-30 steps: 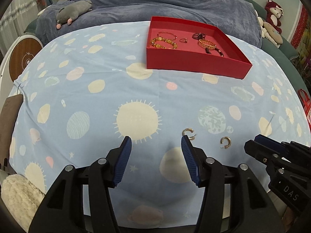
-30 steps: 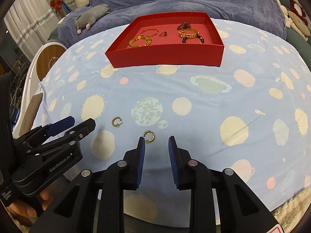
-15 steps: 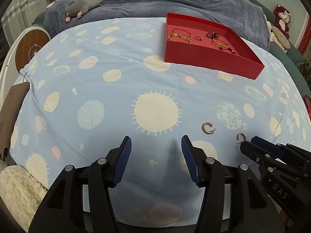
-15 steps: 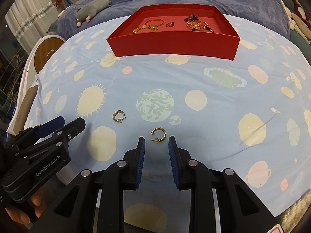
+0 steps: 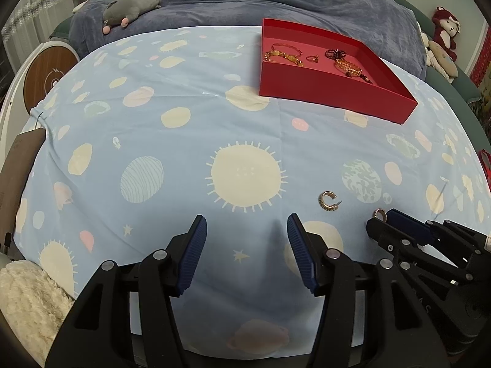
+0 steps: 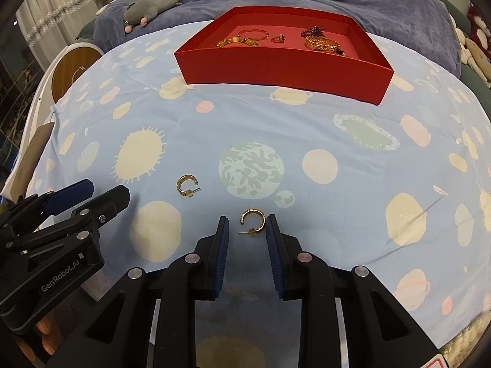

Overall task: Organize jewelry
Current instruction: 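Grasp a gold hoop earring with the right tool, then grasp the other gold hoop earring with the left tool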

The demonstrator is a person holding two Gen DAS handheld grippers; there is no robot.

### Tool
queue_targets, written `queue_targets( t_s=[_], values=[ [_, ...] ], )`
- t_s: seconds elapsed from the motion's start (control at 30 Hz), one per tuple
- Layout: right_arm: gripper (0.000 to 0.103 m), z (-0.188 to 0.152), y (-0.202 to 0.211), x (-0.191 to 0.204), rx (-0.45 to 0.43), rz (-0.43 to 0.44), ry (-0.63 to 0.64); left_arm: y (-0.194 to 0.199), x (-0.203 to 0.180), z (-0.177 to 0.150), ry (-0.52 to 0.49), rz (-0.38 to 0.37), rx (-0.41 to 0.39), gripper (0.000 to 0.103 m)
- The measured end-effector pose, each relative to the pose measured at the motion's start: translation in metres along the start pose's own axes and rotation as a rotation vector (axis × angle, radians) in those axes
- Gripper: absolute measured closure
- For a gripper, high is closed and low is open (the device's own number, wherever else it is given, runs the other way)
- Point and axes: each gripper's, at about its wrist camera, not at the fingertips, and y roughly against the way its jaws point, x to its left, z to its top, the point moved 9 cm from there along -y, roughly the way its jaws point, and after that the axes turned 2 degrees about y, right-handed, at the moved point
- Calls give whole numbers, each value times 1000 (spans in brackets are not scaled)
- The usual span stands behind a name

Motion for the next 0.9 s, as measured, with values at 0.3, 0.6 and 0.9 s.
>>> queue_targets(
  t_s=[0.3, 0.6, 0.9],
  values=[
    [89, -3, 3, -8, -2, -14, -4, 2, -5, 0, -8, -8, -2, 47],
    [90, -8, 11, -25, -1, -13, -60, 1, -25, 3, -29, -41, 1, 46],
    [90, -7, 21, -47, -22, -3, -139, -13, -55, 5, -80, -77, 14, 45]
  ],
)
